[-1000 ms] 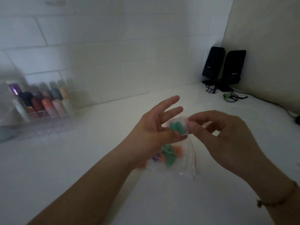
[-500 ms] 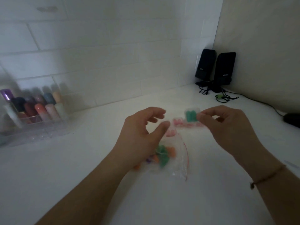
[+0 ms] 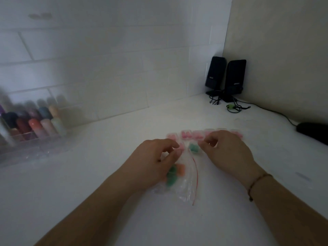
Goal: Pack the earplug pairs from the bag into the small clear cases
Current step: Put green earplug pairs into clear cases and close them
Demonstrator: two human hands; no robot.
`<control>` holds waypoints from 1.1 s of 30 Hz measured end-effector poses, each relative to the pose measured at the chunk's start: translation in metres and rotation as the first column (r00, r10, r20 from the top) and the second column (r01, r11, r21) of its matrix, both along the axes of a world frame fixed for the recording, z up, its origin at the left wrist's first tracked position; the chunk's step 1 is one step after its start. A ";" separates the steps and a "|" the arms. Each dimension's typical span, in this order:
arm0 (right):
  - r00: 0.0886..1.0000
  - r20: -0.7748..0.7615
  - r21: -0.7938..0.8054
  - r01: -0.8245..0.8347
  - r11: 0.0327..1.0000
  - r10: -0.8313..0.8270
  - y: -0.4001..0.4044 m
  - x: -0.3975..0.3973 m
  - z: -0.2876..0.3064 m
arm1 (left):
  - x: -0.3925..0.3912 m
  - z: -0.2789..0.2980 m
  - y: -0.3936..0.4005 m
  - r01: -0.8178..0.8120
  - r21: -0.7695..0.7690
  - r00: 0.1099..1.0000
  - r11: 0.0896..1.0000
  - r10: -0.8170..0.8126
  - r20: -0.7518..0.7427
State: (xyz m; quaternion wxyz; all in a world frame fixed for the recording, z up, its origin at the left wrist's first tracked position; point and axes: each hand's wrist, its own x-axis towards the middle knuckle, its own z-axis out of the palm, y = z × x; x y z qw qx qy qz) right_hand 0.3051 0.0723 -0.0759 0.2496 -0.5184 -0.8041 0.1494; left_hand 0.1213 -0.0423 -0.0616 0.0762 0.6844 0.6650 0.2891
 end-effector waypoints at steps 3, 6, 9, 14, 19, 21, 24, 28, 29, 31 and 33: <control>0.997 -0.050 0.032 -0.058 0.998 0.059 -0.001 0.001 0.000 | -0.001 -0.002 0.001 0.030 0.037 1.000 0.999 -0.031 0.003; 0.994 -0.045 -0.006 -0.103 0.995 0.103 -0.002 -0.003 -0.003 | 0.000 -0.002 0.001 0.050 0.033 0.998 0.998 -0.048 -0.037; 0.989 -0.078 -0.014 -0.124 0.992 0.123 0.000 -0.003 -0.006 | 0.003 -0.001 0.001 0.072 0.021 0.994 0.997 -0.071 -0.081; 0.959 -0.262 0.113 -0.080 0.990 0.107 -0.003 0.001 0.003 | 0.004 0.006 -0.003 0.140 0.272 0.990 0.952 -0.144 -0.004; 0.949 -0.286 0.115 -0.106 0.988 0.135 -0.019 0.028 0.041 | 0.017 0.009 -0.010 0.353 0.490 0.914 0.797 -0.180 -0.365; 0.986 -0.115 0.093 -0.114 0.989 0.124 -0.023 0.059 0.051 | 0.026 0.007 -0.011 0.468 0.453 0.823 0.759 -0.188 -0.535; 0.993 0.094 0.098 0.060 0.993 -0.069 -0.032 0.120 0.050 | 0.051 0.005 -0.010 0.579 0.362 0.739 0.731 -0.283 -0.611; 0.941 0.267 -0.056 0.231 0.971 -0.209 -0.053 0.170 0.031 | 0.096 0.008 -0.001 0.531 0.242 0.794 0.812 -0.378 -0.476; 0.949 0.245 -0.100 0.227 0.969 -0.197 -0.055 0.173 0.026 | 0.106 0.008 0.003 0.509 0.214 0.815 0.834 -0.386 -0.433; 0.970 0.154 -0.141 0.209 0.968 -0.187 -0.058 0.174 0.019 | 0.125 0.007 0.011 0.464 0.161 0.847 0.871 -0.383 -0.368; 0.977 0.110 -0.113 0.193 0.975 -0.181 -0.058 0.174 0.015 | 0.138 0.004 0.019 0.414 0.121 0.881 0.902 -0.363 -0.305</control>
